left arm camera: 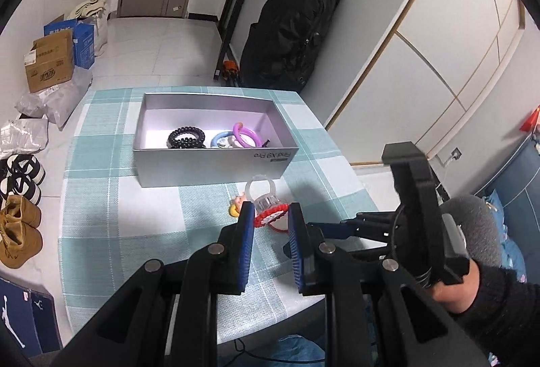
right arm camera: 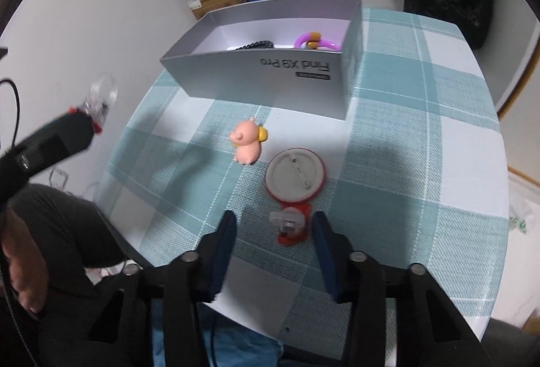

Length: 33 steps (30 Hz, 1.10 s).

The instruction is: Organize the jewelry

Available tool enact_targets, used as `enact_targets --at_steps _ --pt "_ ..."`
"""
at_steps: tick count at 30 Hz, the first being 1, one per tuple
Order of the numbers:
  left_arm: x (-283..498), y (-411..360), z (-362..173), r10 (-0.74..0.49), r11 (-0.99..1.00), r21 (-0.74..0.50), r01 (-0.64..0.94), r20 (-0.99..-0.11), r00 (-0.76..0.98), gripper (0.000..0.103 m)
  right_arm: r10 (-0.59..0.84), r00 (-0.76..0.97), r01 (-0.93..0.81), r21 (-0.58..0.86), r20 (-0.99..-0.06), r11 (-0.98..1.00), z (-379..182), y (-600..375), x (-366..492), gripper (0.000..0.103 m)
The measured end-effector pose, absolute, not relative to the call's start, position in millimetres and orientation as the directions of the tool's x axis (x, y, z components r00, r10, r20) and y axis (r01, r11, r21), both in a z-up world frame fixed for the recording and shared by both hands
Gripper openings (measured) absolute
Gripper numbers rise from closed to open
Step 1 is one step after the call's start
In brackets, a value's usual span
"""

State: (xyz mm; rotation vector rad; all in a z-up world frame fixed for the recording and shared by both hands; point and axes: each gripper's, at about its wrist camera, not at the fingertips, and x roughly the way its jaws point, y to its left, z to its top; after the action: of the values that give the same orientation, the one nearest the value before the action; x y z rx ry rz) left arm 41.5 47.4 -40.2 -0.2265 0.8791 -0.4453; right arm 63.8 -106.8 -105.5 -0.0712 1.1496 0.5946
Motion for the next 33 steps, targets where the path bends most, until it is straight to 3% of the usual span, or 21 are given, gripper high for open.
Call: enact_targets --at_steps 4,6,33 --pt "42 51 -38 -0.468 0.883 -0.379 0.276 -0.682 0.562 0.015 0.359 0.304 -0.495 0.175 -0.882 0.851 -106 -100 62 0.029" --pt "42 52 -38 -0.469 0.883 -0.381 0.275 -0.681 0.563 0.015 0.330 0.322 -0.490 0.142 -0.887 0.860 -106 -98 63 0.018" --pt "53 55 -39 -0.445 0.892 -0.397 0.217 -0.683 0.579 0.015 0.490 0.365 -0.475 0.294 -0.792 0.829 -63 -119 62 0.018"
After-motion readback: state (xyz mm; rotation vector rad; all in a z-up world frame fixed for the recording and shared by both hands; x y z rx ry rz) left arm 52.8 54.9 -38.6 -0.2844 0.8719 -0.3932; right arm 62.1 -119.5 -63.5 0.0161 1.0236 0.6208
